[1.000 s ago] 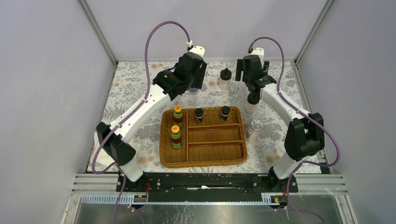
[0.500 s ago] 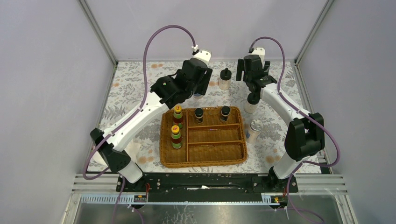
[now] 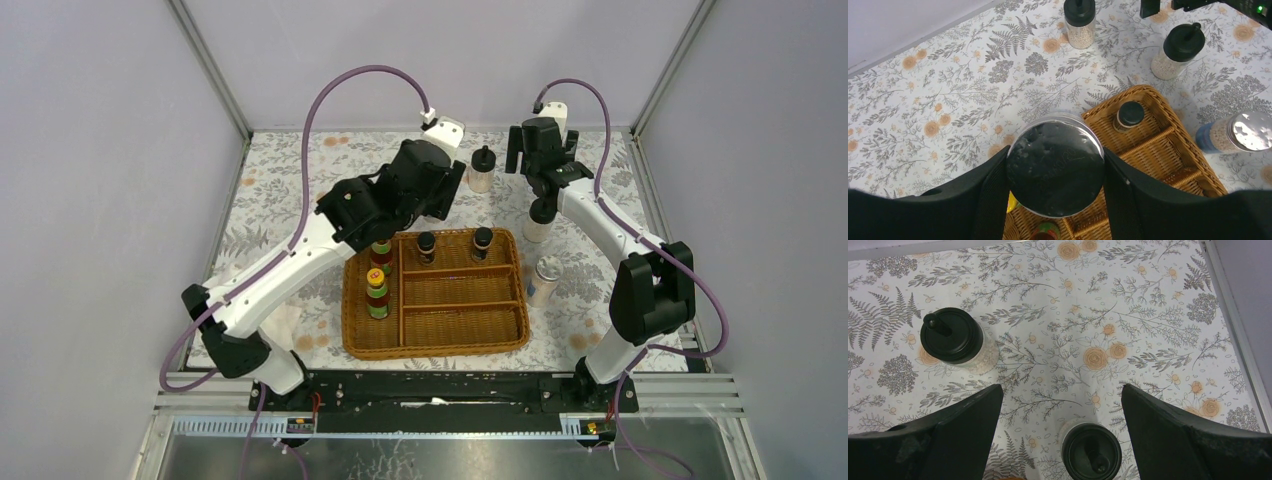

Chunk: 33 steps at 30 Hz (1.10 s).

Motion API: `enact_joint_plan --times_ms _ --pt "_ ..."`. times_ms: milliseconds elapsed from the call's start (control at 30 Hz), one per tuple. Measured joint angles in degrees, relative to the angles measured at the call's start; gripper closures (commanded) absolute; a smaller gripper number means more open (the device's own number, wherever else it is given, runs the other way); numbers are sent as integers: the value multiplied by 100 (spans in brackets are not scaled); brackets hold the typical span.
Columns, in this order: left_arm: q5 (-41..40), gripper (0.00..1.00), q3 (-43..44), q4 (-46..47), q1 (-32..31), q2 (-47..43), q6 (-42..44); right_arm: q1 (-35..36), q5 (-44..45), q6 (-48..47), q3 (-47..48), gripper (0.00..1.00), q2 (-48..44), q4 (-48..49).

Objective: Organize the condiment bottles
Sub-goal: Place the bottle in the storage box.

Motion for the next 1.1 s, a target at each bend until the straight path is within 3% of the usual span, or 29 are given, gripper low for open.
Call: enact_joint_plan --times_ms 1100 --pt "-142 100 -678 -328 -911 -131 -282 -37 0 -15 0 4 0 2"
